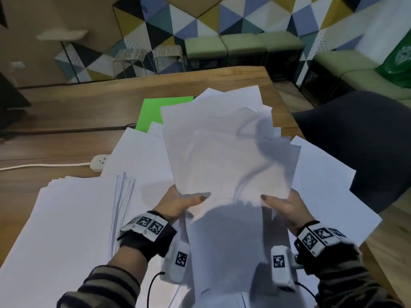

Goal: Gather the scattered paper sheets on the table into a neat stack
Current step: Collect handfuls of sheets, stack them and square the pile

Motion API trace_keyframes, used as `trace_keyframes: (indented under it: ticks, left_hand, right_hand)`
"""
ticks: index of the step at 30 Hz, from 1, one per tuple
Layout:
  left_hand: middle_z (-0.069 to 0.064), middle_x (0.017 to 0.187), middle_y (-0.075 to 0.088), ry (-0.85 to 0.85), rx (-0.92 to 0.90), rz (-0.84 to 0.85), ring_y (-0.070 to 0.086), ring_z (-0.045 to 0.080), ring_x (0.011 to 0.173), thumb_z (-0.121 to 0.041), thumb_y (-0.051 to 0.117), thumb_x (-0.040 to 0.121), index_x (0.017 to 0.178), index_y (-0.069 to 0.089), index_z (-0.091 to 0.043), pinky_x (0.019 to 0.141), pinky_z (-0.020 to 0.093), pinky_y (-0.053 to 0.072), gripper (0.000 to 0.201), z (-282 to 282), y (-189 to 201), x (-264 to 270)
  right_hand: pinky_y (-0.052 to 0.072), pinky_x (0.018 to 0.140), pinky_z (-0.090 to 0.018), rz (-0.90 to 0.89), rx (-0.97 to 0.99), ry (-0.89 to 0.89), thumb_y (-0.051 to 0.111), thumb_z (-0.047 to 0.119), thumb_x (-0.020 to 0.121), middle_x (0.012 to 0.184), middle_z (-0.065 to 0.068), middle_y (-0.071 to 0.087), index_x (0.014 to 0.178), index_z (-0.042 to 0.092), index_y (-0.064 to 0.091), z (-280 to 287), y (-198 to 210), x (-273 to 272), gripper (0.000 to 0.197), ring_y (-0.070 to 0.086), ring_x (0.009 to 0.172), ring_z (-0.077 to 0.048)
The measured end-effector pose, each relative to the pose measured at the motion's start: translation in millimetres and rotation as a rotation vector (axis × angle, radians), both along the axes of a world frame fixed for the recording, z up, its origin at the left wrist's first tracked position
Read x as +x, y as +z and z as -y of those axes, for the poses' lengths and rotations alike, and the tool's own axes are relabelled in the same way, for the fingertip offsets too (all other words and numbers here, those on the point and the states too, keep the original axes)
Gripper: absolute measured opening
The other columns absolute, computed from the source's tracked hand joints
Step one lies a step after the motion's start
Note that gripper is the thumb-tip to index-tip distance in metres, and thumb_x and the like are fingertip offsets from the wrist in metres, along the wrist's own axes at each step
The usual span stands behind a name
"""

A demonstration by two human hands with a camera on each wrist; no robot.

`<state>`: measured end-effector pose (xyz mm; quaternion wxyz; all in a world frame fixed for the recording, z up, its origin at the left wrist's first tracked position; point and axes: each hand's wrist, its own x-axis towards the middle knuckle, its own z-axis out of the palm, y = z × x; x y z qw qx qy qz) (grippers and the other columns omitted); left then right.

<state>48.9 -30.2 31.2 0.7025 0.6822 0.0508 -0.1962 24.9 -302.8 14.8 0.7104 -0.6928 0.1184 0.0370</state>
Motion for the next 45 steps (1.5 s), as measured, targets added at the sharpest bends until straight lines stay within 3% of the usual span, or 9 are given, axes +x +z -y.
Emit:
trace_keyframes:
  ticks: [2, 6, 13, 19, 25, 31, 35, 41, 45]
  left_hand:
    - [0.006, 0.091, 0.074, 0.100, 0.016, 0.142, 0.070, 0.021, 0.089, -0.031, 0.079, 0.049, 0.093, 0.069, -0.011, 0.078, 0.032, 0.056, 0.050, 1.2, 14.2, 7.1]
    - [-0.013, 0.062, 0.071, 0.222, 0.076, 0.412, 0.065, 0.000, 0.063, -0.005, 0.074, 0.071, 0.080, 0.066, -0.014, 0.064, 0.015, 0.053, 0.015, 1.7, 64.3, 20.6]
    - [-0.024, 0.067, 0.070, 0.235, 0.091, 0.603, 0.065, -0.011, 0.068, 0.003, 0.077, 0.070, 0.084, 0.063, -0.022, 0.063, 0.005, 0.048, 0.031, -10.4, 109.2, 16.6]
    - [-0.019, 0.085, 0.073, 0.244, 0.089, 0.561, 0.067, -0.003, 0.085, -0.039, 0.079, 0.042, 0.094, 0.061, -0.025, 0.072, 0.012, 0.052, 0.057, -24.8, 85.6, 6.8]
    - [-0.003, 0.099, 0.069, 0.271, 0.076, 0.573, 0.066, 0.005, 0.090, -0.038, 0.079, 0.043, 0.105, 0.059, -0.017, 0.078, 0.019, 0.054, 0.068, -24.1, 74.3, 6.2]
    - [-0.012, 0.071, 0.074, 0.411, 0.079, 0.464, 0.069, 0.000, 0.071, -0.011, 0.088, 0.056, 0.082, 0.069, -0.018, 0.066, 0.014, 0.053, 0.033, -15.3, 57.9, 5.5]
    - [-0.014, 0.071, 0.073, 0.342, 0.081, 0.415, 0.069, -0.001, 0.071, 0.002, 0.080, 0.064, 0.083, 0.068, -0.016, 0.065, 0.011, 0.051, 0.029, -13.1, 55.9, -5.2]
    - [-0.005, 0.088, 0.069, 0.443, 0.137, 0.422, 0.065, -0.003, 0.077, -0.025, 0.077, 0.057, 0.097, 0.063, -0.013, 0.070, 0.010, 0.051, 0.043, 8.1, 40.0, -16.9]
    - [-0.003, 0.082, 0.067, 0.517, 0.178, 0.420, 0.062, -0.012, 0.068, -0.011, 0.078, 0.072, 0.091, 0.063, -0.011, 0.066, 0.007, 0.049, 0.024, 7.3, 35.5, -20.3]
  right_hand:
    - [0.052, 0.089, -0.031, 0.087, -0.076, -0.043, 0.065, -0.004, 0.081, 0.089, -0.004, 0.070, 0.090, 0.014, 0.065, -7.7, 14.5, 4.2, 0.020, 0.068, 0.087, -0.018]
    - [0.049, 0.070, -0.007, 0.312, -0.071, -0.127, 0.067, -0.003, 0.079, 0.072, 0.015, 0.070, 0.083, 0.017, 0.065, -25.4, 51.5, 16.0, 0.020, 0.064, 0.072, 0.005]
    - [0.047, 0.068, -0.006, 0.503, -0.044, -0.095, 0.070, -0.008, 0.073, 0.075, 0.016, 0.070, 0.090, 0.006, 0.060, -42.9, 90.7, 18.7, 0.025, 0.062, 0.072, 0.009]
    - [0.055, 0.072, -0.016, 0.419, 0.043, -0.059, 0.067, -0.015, 0.072, 0.089, 0.009, 0.065, 0.097, 0.024, 0.046, -41.2, 78.2, 13.2, 0.051, 0.066, 0.075, 0.002]
    - [0.055, 0.075, -0.021, 0.330, 0.067, -0.030, 0.082, 0.018, 0.060, 0.093, 0.005, 0.071, 0.103, 0.033, 0.049, -39.6, 69.9, 12.3, 0.056, 0.068, 0.080, -0.005]
    - [0.054, 0.072, -0.021, 0.266, -0.019, -0.035, 0.071, -0.005, 0.074, 0.075, 0.015, 0.072, 0.093, 0.025, 0.058, -50.5, 66.0, 11.7, 0.038, 0.067, 0.069, 0.003]
    - [0.054, 0.064, -0.014, 0.228, 0.053, -0.014, 0.069, -0.012, 0.072, 0.101, -0.010, 0.064, 0.113, 0.006, 0.055, -51.2, 64.8, 10.8, 0.046, 0.067, 0.064, 0.005]
    - [0.048, 0.099, -0.038, 0.174, 0.005, -0.007, 0.084, 0.020, 0.064, 0.125, -0.003, 0.059, 0.128, 0.015, 0.049, -62.7, 64.0, 4.6, 0.073, 0.063, 0.103, -0.002]
    - [0.042, 0.067, 0.005, 0.147, 0.040, -0.083, 0.074, 0.002, 0.074, 0.123, 0.000, 0.055, 0.134, 0.006, 0.041, -68.4, 56.5, 1.6, 0.068, 0.058, 0.074, 0.023]
